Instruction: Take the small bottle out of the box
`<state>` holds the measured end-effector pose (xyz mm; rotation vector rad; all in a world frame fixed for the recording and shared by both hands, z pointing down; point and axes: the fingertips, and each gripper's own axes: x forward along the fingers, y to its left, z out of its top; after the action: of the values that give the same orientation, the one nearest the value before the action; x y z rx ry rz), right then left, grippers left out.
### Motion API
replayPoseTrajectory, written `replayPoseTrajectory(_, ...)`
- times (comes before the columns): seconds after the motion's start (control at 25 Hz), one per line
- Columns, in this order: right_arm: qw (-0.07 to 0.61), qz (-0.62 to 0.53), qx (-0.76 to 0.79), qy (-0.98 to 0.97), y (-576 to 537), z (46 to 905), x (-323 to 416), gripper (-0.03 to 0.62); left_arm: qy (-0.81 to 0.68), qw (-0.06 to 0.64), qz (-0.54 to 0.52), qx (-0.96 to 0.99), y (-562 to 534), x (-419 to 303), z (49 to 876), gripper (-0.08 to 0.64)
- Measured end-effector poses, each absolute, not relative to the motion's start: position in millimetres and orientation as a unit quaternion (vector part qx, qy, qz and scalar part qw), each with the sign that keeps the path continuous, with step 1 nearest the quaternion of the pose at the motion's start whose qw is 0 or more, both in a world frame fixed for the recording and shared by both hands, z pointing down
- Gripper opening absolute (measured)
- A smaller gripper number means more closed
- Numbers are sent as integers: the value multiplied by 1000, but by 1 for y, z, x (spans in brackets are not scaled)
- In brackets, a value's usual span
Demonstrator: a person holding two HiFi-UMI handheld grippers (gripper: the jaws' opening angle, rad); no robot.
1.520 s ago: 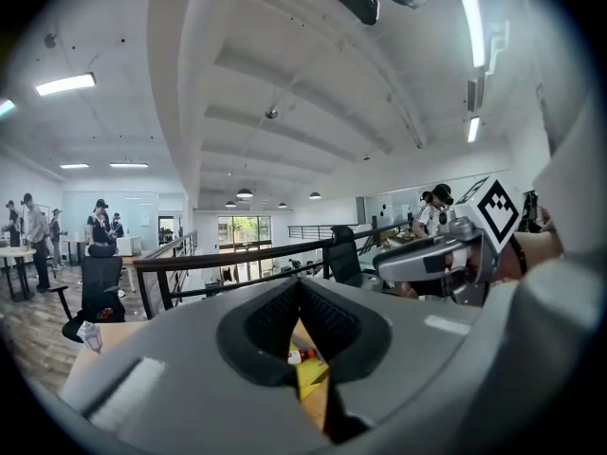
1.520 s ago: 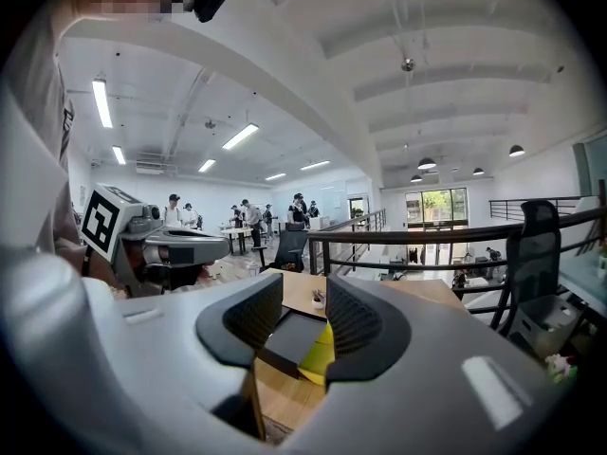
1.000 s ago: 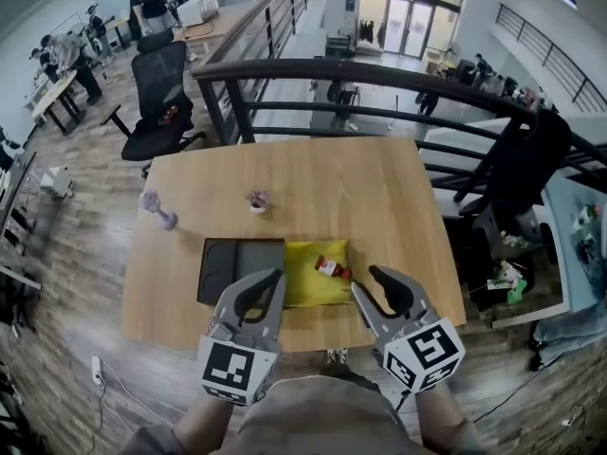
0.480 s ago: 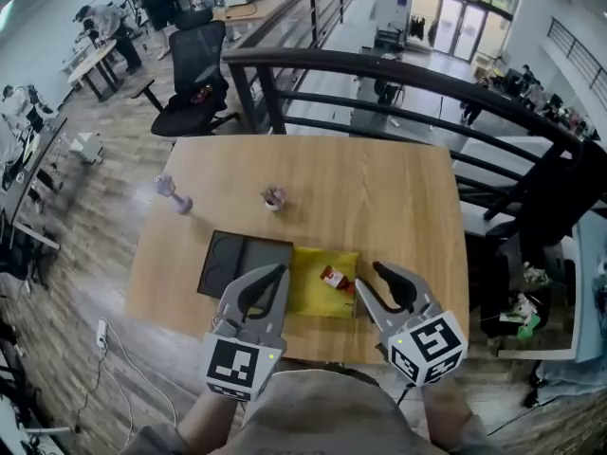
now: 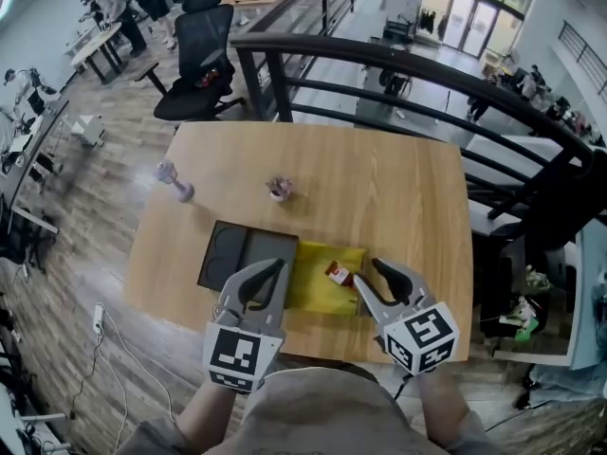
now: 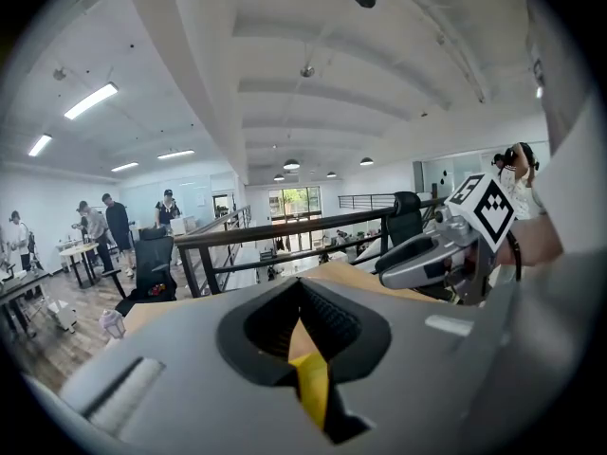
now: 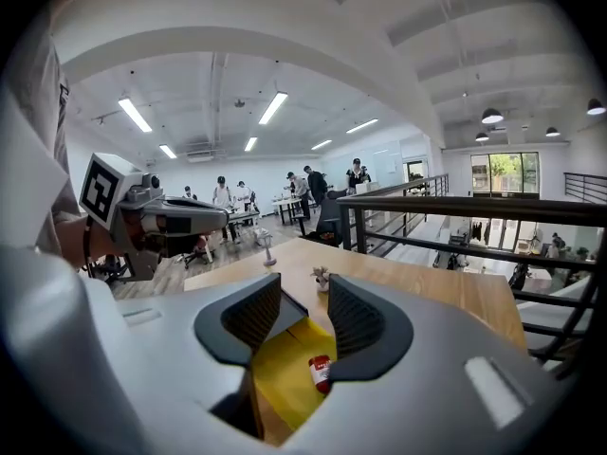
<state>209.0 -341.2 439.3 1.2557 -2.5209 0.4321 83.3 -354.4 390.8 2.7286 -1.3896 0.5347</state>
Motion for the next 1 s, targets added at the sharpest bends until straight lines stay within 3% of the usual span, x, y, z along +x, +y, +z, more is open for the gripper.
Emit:
replayPoseTrajectory(0.12, 170, 159, 408, -883, -344, 457, 195, 201, -429, 29, 193, 882, -356, 84, 406, 1)
replayPoseTrajectory(0.52, 271, 217, 375, -860, -363, 548, 176, 207, -405, 41, 250, 878, -362, 82, 465, 2)
replayPoseTrajectory(1.0, 391, 289, 370, -792, -382, 666, 173, 213, -379, 101, 305, 868, -368, 70, 549, 0)
